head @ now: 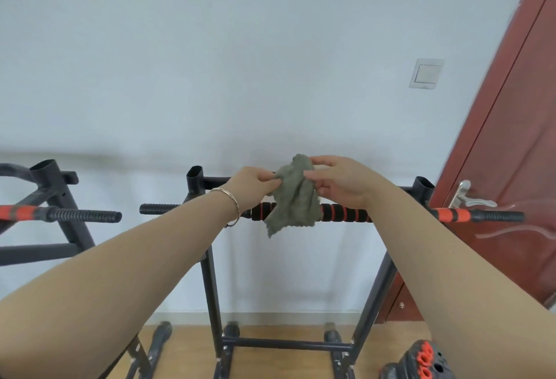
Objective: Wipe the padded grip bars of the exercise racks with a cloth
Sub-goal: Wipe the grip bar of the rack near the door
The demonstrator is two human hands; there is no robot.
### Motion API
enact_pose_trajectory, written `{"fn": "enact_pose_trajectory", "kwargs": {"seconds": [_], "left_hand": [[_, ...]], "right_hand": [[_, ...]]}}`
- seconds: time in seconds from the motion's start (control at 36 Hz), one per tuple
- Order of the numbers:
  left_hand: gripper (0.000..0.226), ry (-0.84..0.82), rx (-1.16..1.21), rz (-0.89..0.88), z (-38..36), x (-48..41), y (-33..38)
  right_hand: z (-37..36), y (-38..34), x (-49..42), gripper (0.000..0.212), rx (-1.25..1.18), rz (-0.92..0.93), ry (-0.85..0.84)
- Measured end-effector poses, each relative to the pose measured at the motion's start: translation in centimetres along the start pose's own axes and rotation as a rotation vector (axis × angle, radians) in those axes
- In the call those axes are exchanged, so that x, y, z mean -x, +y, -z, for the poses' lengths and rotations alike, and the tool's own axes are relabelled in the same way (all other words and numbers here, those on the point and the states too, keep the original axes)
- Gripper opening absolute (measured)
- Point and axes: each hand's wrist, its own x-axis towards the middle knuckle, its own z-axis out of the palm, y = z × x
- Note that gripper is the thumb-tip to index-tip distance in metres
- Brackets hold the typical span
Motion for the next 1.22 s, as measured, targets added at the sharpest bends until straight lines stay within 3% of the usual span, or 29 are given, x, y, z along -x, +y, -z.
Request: {"fn": "enact_pose_trajectory", "kwargs": {"seconds": [0.14, 0.31, 0.42, 0.53, 0.67, 0.78, 0.86, 0.94, 1.03, 1.17, 1.22], "left_hand": [[0.013, -0.003, 0.146, 0.028, -0.5, -0.5, 0.3], [0.004, 0.029, 0.420, 0.124, -2.6, -1.2, 1.6], [0.038, -0.013, 0.451, 0.166, -3.3, -1.7, 1.6], [0.053, -0.273, 0.341, 0.099, -3.3, -1.5, 1.3], [0.028, -0.552, 0.023, 0.009, -2.8, -1.1, 1.5], [0.021, -0.679, -0.129, 0.047, -2.0, -0.8, 1.5], [0.004, -0.677, -0.240, 0.052, -2.0, -0.9, 1.2], [0.016, -0.590, -0.318, 0.026, -2.2, -1.4, 0.6], [0.019, -0.490, -0.377, 0.011, -2.1, -1.7, -0.1], [0.041, -0.373, -0.253, -0.034, -2.1, -1.7, -0.9], [0.033, -0.348, -0.192, -0.041, -2.1, -1.7, -1.2]], "right_hand": [[2.4, 1.2, 1.2, 0.026, 0.168, -0.046, 0.087], [4.4, 2.3, 2.0, 0.032, 0.031, -0.049, 0.203], [5.2, 2.9, 2.2, 0.031, 0.039, -0.099, 0.199], [5.6, 3.1, 1.9, 0.017, 0.048, -0.039, 0.211], [6.5, 2.7, 1.9, 0.020, 0.100, -0.054, 0.108], [7.1, 2.3, 2.5, 0.022, 0.316, -0.104, 0.036], [6.8, 2.4, 2.9, 0.021, 0.610, -0.147, -0.011], [6.3, 2.7, 2.9, 0.013, 0.715, -0.166, 0.022], [6.2, 3.1, 2.8, 0.007, 0.711, -0.150, 0.078], [6.4, 3.8, 3.0, 0.011, 0.629, -0.060, 0.092], [6.6, 4.3, 3.0, 0.014, 0.518, -0.020, 0.092]]}}
